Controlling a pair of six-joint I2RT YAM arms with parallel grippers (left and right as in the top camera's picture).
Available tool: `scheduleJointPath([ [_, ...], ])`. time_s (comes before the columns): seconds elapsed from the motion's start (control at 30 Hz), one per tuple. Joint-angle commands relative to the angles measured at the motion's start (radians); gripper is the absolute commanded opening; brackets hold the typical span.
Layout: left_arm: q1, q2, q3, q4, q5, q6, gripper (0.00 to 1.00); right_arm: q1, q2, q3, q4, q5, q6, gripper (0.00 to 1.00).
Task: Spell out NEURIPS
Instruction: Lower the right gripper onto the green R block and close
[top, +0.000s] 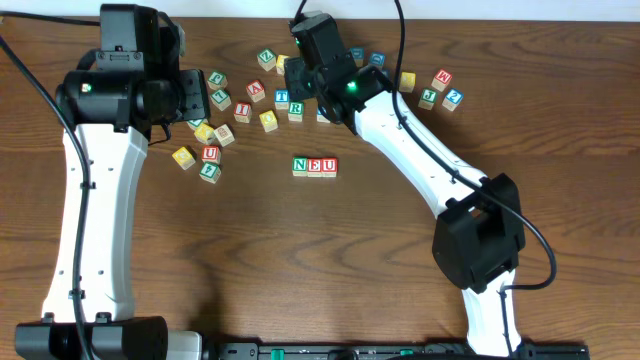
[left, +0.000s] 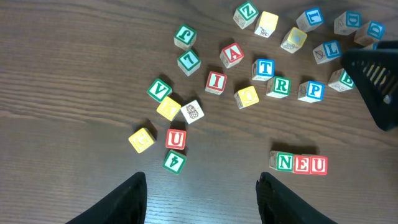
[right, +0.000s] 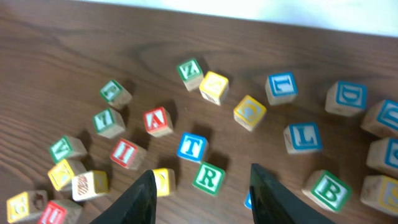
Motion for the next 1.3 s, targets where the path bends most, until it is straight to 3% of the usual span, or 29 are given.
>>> scheduleJointPath([
  [0.0, -0.001, -0.003, 0.005, -0.004, -0.009, -0.005, 0.56, 0.01, 0.064, 0.014, 0.03, -0.006, 0.02, 0.41],
  [0.47, -0.001, -0.003, 0.005, -0.004, -0.009, -0.005, 0.56, 0.029, 0.245, 0.035, 0.121, -0.021, 0.026, 0.39],
  [1.27, -0.001, -0.003, 0.005, -0.004, -0.009, -0.005, 0.56, 0.029, 0.325, 0.034, 0.173, 0.04, 0.065, 0.42],
])
